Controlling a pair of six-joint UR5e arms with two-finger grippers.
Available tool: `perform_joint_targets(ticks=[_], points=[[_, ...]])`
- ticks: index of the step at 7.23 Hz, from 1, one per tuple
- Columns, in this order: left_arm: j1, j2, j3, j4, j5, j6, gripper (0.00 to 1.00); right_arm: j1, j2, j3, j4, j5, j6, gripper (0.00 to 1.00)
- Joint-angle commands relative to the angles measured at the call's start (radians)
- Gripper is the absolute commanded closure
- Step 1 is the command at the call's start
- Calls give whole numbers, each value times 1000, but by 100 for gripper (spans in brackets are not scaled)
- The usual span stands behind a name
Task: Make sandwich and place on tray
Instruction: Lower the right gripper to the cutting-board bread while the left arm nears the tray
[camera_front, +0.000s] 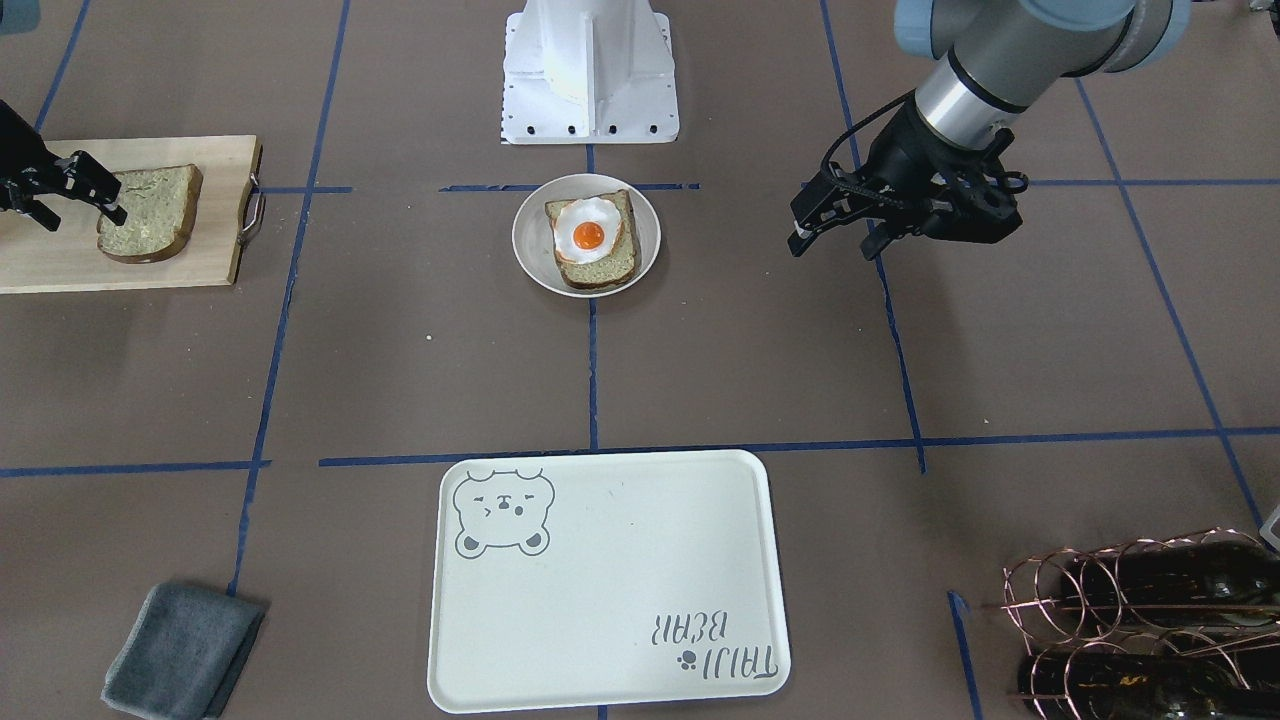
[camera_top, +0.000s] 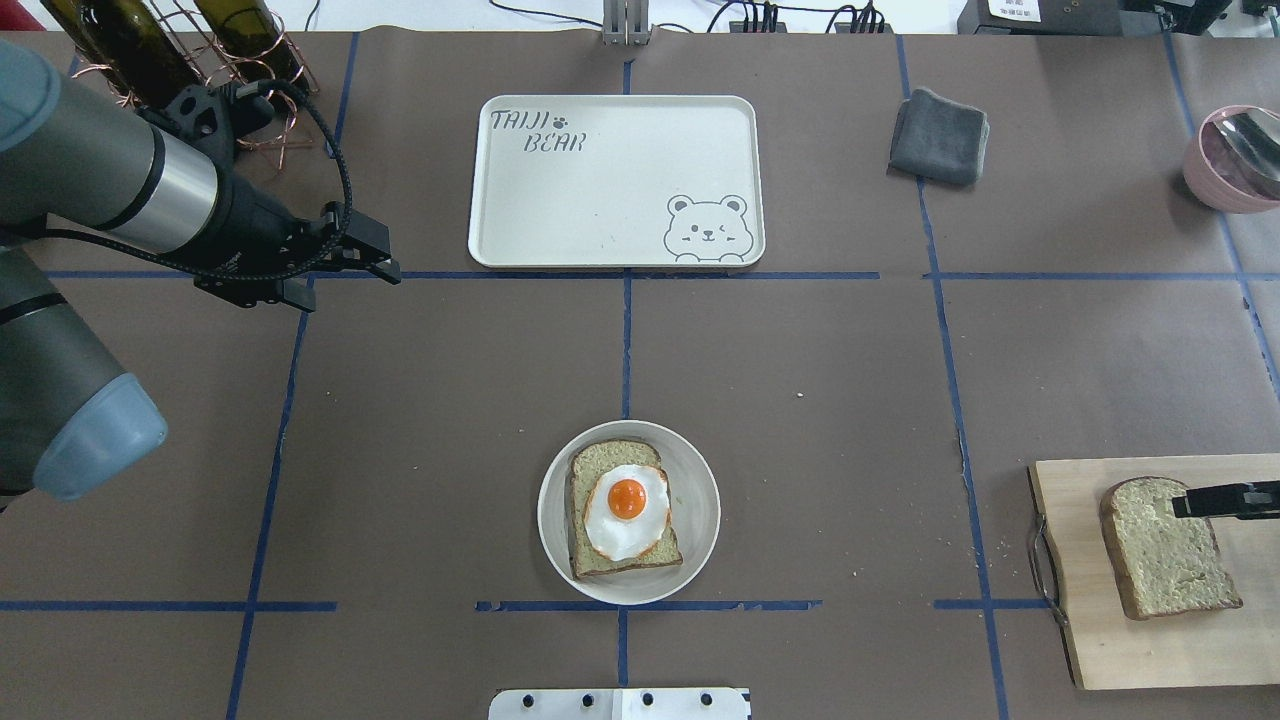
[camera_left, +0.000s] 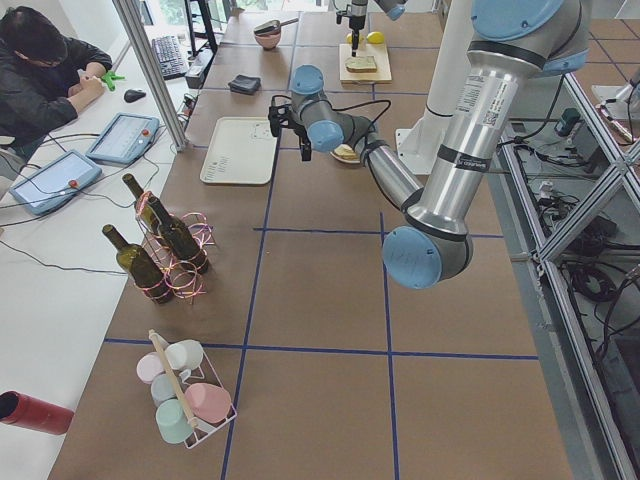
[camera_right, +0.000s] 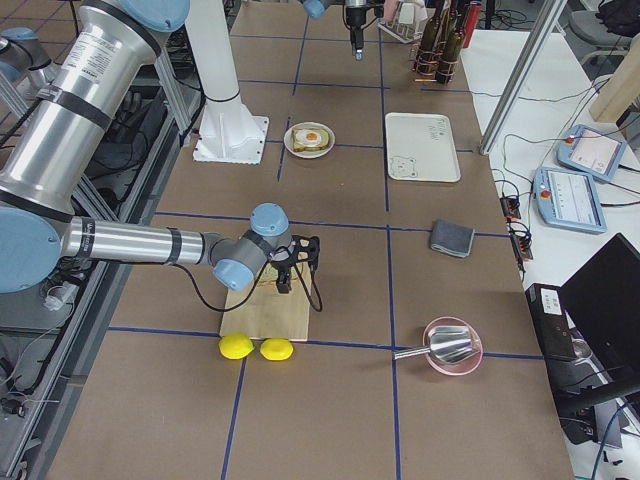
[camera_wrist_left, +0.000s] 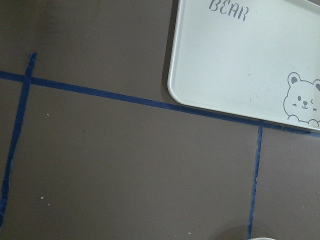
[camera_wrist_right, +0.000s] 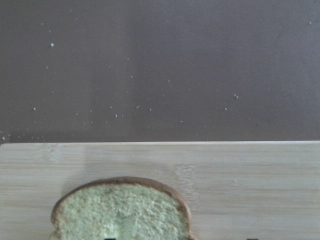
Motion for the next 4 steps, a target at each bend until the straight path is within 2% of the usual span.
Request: perform_joint_targets(ticks=[1,2,3,4], points=[[2,-2,4,0,0,-3,0,-32,0,-3,2,-9,9,18],[2,-2,4,0,0,-1,0,-36,-5,-5,2,-9,9,25],[2,-1,4,0,2,-1,0,-41,-9,-5,2,-6,9,35],[2,-1,7,0,2,-1,0,-41,-17,-5,2,-3,9,39]])
